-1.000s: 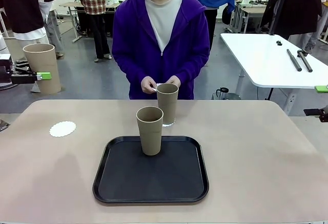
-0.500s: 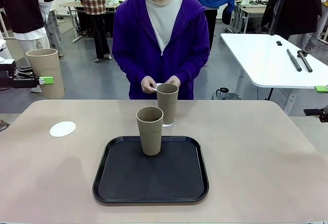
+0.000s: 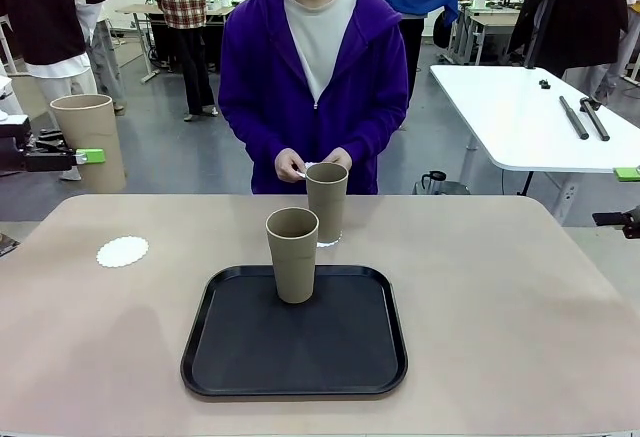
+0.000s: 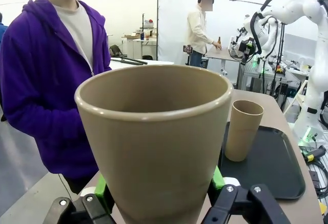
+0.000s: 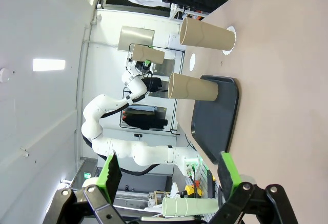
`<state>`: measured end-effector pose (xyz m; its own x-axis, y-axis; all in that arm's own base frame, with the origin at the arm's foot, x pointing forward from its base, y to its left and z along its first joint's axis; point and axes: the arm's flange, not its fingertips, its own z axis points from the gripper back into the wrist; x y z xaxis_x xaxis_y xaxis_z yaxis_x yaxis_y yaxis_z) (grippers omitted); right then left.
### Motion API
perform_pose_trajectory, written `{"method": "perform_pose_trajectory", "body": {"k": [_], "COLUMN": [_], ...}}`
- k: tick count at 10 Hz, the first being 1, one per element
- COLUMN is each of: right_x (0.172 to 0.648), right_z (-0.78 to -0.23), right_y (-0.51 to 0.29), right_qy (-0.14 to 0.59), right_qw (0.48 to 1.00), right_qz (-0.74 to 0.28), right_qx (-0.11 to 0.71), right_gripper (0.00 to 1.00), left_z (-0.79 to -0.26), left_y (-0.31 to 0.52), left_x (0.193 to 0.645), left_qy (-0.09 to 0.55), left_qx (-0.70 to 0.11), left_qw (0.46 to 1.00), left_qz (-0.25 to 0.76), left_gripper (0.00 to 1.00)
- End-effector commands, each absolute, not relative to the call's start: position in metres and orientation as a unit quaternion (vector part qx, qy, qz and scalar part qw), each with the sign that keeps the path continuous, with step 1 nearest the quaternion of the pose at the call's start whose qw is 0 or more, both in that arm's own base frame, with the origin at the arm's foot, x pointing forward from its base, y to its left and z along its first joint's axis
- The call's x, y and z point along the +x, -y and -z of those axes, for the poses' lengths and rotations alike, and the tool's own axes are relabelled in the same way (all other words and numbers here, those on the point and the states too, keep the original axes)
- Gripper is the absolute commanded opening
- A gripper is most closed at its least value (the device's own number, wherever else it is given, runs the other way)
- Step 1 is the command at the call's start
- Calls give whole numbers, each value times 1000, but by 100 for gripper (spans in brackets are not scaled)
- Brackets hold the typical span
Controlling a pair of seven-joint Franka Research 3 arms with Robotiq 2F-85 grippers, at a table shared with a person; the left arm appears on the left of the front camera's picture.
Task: Place coasters on the table and set cups on them.
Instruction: Take one Reusable plastic cup from the Flat Tray and place it on a coaster set by the human.
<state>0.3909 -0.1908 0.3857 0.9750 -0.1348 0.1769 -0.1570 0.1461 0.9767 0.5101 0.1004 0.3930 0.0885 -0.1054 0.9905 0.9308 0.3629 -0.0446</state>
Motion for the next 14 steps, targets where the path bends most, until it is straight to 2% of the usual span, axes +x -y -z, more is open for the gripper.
{"method": "perform_pose_trajectory", "body": {"k": [1, 5, 10, 14], "right_x": [392, 392, 392, 392], "right_z": [-386, -386, -386, -386], "right_y": [191, 191, 191, 191], "right_qy": [111, 111, 111, 111], "right_qw": [748, 748, 748, 748], "right_qz": [-9, -9, -9, -9], "right_qx": [654, 654, 654, 654], "right_gripper": [100, 100, 100, 100], "left_z": [-383, -335, -291, -267], "left_y": [-126, -163, -135, -128], "left_x": [520, 520, 507, 520], "left_qy": [532, 545, 542, 535], "left_qx": [-430, -458, -428, -415], "left_qw": [608, 594, 564, 580], "left_qz": [403, 374, 452, 453], "left_gripper": [85, 85, 85, 85]}}
